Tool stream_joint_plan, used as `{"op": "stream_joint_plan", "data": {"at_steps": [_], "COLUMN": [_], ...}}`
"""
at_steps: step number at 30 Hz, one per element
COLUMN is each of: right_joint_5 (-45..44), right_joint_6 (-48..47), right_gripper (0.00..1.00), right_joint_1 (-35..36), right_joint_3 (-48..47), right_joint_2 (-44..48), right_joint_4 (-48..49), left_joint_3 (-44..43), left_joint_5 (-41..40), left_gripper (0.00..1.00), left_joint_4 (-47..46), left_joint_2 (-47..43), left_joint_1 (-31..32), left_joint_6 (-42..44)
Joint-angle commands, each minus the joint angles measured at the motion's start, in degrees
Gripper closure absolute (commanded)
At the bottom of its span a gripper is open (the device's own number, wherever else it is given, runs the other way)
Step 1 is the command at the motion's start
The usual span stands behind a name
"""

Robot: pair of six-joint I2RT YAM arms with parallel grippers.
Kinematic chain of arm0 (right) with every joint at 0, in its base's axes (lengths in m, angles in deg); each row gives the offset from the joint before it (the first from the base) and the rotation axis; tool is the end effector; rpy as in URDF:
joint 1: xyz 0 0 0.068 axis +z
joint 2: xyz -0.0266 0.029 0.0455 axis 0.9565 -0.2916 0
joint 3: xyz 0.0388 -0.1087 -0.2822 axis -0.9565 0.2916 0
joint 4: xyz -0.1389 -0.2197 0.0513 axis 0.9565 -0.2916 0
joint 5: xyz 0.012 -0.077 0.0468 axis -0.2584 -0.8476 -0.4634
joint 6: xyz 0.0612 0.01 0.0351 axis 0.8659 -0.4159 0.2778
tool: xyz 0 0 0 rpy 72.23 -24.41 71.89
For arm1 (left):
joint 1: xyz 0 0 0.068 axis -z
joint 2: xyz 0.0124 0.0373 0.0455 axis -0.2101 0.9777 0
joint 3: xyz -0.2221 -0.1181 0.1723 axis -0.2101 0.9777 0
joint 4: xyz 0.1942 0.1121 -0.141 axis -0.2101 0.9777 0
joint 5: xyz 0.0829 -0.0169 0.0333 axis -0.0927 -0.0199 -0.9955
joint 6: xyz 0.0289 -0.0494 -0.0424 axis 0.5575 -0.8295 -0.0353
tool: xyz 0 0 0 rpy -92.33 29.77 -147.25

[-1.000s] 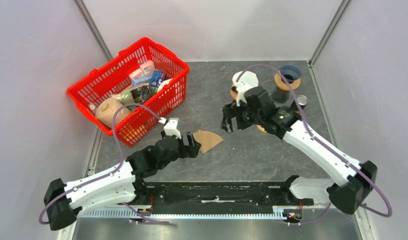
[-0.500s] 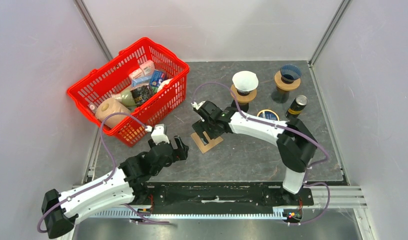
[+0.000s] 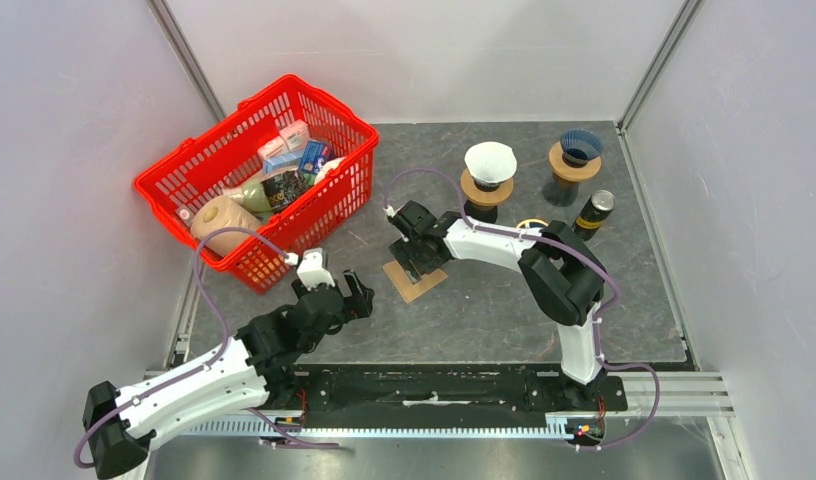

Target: Place the coffee filter in the dripper

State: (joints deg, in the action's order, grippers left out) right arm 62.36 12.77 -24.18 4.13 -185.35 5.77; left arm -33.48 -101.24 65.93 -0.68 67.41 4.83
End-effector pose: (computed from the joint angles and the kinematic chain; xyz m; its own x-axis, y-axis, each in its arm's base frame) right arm 0.2905 0.3181 0.1734 -0.7077 -0.5651 -0.4240 -0.5921 0.8019 -0.0805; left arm 0.1001 -0.0885 0.2116 -0.5591 -0.3251 -0.7627 0.0163 0.9154 -0.4022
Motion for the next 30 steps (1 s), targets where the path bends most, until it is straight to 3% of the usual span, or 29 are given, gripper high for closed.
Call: {"op": "stream_joint_plan", "data": {"at_steps": [1,13,16,25,30], "right_joint_5": [4.1,7.7,7.6,11.7,14.6], "right_joint_6": [1.6,5.8,6.8,11.5,14.4], "right_gripper": [0.26,0.46,0.6,0.78,0.82], "right_joint_1": [-0.8,-1.5,-1.5,-1.5,-1.5], "right_joint_3": [0.2,4.4,4.7,8.0,12.3], "right_joint_2": [-1.4,-1.5,-0.1,10.3,17.8], "right_joint_4": [1.0,0.1,1.3,9.9,16.5], "left_joint_3": [0.1,-0.5,-0.7,-1.3,-0.6], "left_joint_5": [-4.0,-5.5,-5.6,-3.3,1.2], "left_gripper": [0.01,0.01,0.01,0.01,0.0], "left_joint_4": [0.4,2.4,2.1,-1.8,-8.1], "left_joint_2": [-1.3,-4.5,-4.4,-4.3,-5.0], "left_joint_1": [-0.3,-0.3,-0.3,-0.3,-0.3], "left_joint_6": [-2.6,-2.6,-2.3,0.6,3.2]}}
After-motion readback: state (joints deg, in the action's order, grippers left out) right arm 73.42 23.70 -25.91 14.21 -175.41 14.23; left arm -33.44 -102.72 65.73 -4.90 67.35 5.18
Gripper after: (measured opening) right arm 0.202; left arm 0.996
